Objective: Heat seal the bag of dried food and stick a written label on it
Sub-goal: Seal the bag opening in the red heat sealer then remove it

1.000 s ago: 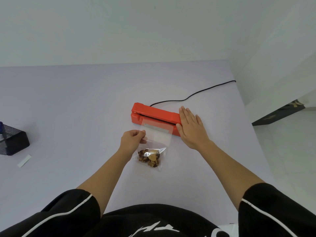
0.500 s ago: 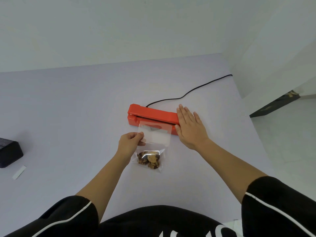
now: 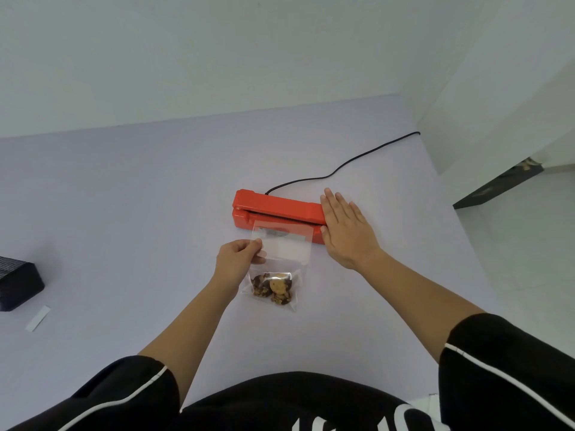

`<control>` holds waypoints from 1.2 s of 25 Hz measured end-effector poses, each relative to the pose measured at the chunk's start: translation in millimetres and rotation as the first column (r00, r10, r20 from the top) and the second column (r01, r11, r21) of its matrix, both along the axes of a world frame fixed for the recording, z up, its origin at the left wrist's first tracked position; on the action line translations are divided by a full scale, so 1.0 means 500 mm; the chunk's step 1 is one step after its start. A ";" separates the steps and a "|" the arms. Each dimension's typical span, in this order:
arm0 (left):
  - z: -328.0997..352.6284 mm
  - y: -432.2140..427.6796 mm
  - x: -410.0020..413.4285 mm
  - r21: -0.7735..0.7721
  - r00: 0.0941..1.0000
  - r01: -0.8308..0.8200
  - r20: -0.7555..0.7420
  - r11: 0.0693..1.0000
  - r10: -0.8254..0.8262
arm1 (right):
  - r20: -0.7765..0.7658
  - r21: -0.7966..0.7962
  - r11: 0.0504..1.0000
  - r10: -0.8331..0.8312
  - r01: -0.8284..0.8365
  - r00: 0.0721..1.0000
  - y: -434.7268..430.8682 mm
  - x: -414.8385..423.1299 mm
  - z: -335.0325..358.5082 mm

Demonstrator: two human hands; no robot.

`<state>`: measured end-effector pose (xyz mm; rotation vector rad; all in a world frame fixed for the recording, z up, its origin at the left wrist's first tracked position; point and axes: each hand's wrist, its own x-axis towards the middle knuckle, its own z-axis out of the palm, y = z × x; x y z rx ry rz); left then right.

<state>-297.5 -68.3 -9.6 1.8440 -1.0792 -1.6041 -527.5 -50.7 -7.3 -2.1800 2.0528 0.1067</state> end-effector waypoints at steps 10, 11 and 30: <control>-0.003 -0.001 0.000 0.009 1.000 -0.011 -0.009 1.000 0.011 | -0.004 -0.001 1.000 -0.007 0.007 1.000 0.002 -0.001 -0.002; -0.003 -0.001 0.000 0.009 1.000 -0.013 -0.008 1.000 0.013 | -0.004 -0.004 1.000 -0.009 0.009 1.000 0.002 -0.001 -0.002; 0.003 -0.001 -0.007 0.005 0.999 -0.032 -0.015 0.999 0.032 | 0.024 -0.010 1.000 -0.018 0.018 1.000 0.003 -0.003 -0.008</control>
